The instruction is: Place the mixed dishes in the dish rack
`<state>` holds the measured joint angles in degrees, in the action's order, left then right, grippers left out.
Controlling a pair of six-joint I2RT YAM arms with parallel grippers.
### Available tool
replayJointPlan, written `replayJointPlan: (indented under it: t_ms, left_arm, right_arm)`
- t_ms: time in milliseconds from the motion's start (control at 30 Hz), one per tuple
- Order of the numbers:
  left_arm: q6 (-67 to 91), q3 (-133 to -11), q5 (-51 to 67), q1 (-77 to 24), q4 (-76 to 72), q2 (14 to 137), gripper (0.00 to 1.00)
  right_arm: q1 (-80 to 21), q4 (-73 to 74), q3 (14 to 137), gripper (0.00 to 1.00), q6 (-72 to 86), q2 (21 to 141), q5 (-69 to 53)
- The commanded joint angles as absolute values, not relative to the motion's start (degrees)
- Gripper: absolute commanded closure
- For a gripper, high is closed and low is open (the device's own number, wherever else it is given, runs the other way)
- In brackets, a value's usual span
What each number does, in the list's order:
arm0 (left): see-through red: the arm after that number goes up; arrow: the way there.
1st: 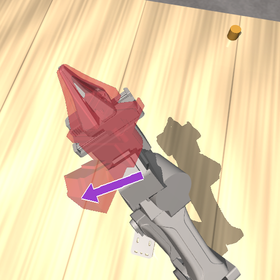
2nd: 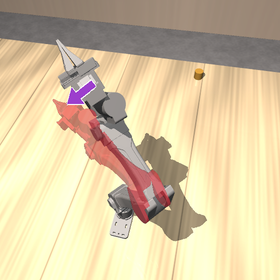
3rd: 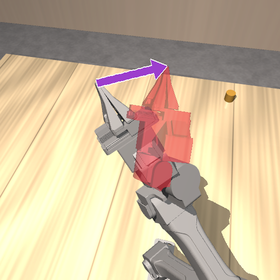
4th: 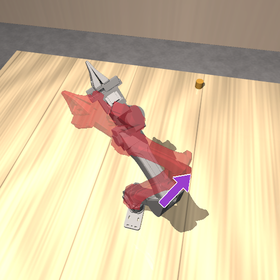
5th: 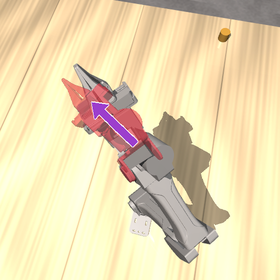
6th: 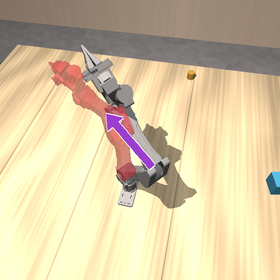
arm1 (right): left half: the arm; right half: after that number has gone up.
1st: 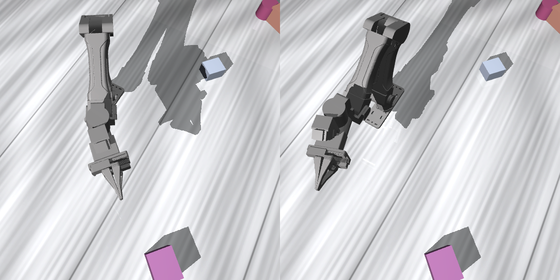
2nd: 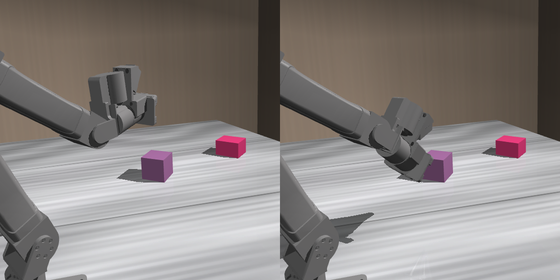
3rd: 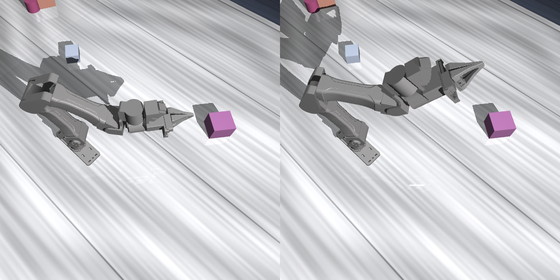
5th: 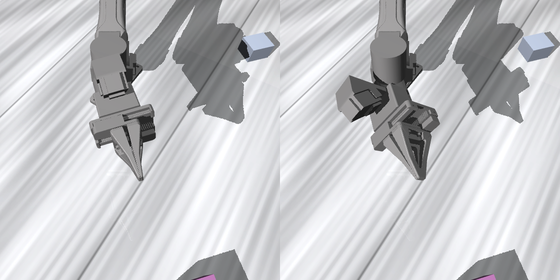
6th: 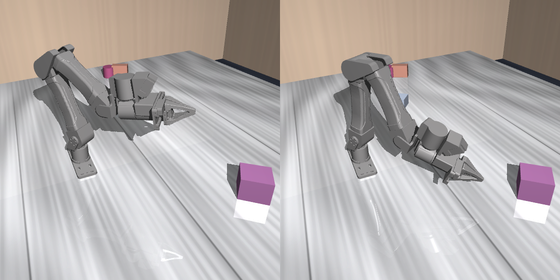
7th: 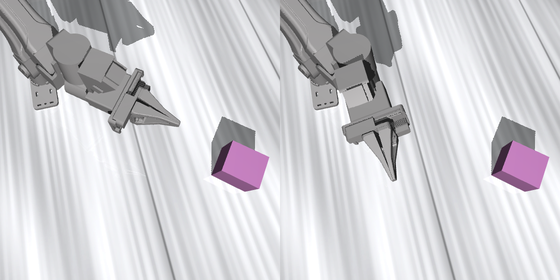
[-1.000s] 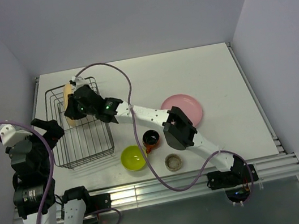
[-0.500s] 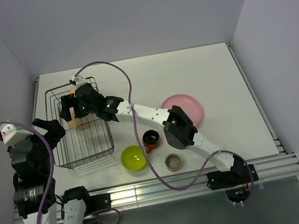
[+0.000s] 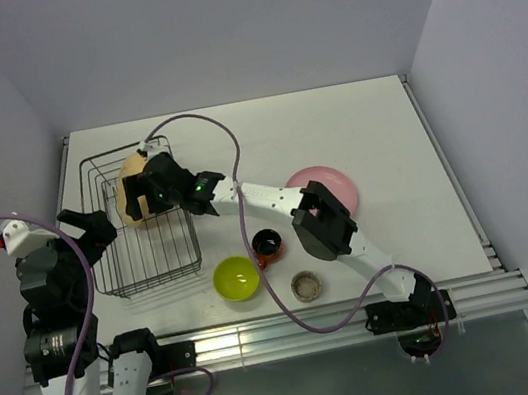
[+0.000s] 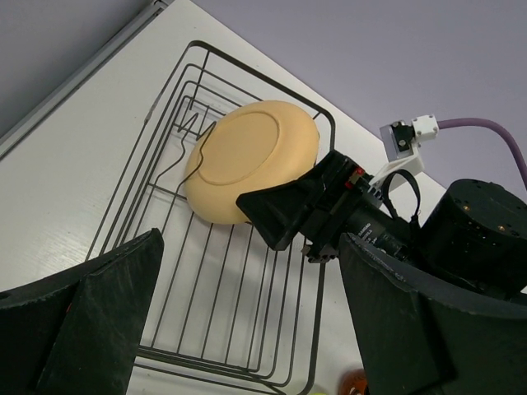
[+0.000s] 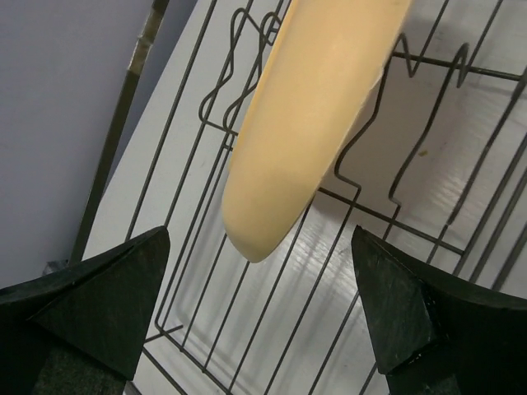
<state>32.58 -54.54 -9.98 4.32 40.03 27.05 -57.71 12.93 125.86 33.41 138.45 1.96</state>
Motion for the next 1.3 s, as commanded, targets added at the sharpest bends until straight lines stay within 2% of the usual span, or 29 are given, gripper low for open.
replayJointPlan:
  t_ms: [0, 167, 467, 633, 900, 1067, 1267]
  left_arm:
    - [33.7, -54.7, -8.2, 4.6, 38.7, 25.8, 0.06]
    - [33.6, -54.8, -7.6, 4.6, 39.4, 25.4, 0.07]
    - [30.0, -55.3, -4.5, 4.6, 39.0, 30.5, 0.08]
    - [28.7, -54.8, -1.1, 4.6, 37.7, 36.0, 0.13]
    - [25.8, -58.0, 0.4, 2.6, 35.7, 46.3, 0.18]
    - [25.4, -61.2, -10.6, -6.3, 35.7, 53.1, 0.17]
    - [24.3, -67.6, -23.3, -15.3, 37.3, 62.0, 0.15]
  right_arm:
    - [-56.5, 12.2, 125.1, 0.02, 33.3, 131.7, 3.4]
    - [-56.5, 12.7, 124.6, 0.02, 31.5, 130.2, 3.3]
    - [-56.4, 9.8, 112.4, 0.00, 32.1, 120.1, 7.6]
    - [-54.5, 14.0, 104.2, 0.00, 36.5, 110.5, 14.4]
    - [-43.5, 11.5, 78.0, 0.00, 40.5, 88.9, 13.1]
    - [-40.7, 10.2, 68.0, 0.00, 39.2, 80.9, 11.3]
    - [-40.3, 10.1, 62.3, 0.00, 38.3, 78.6, 10.9]
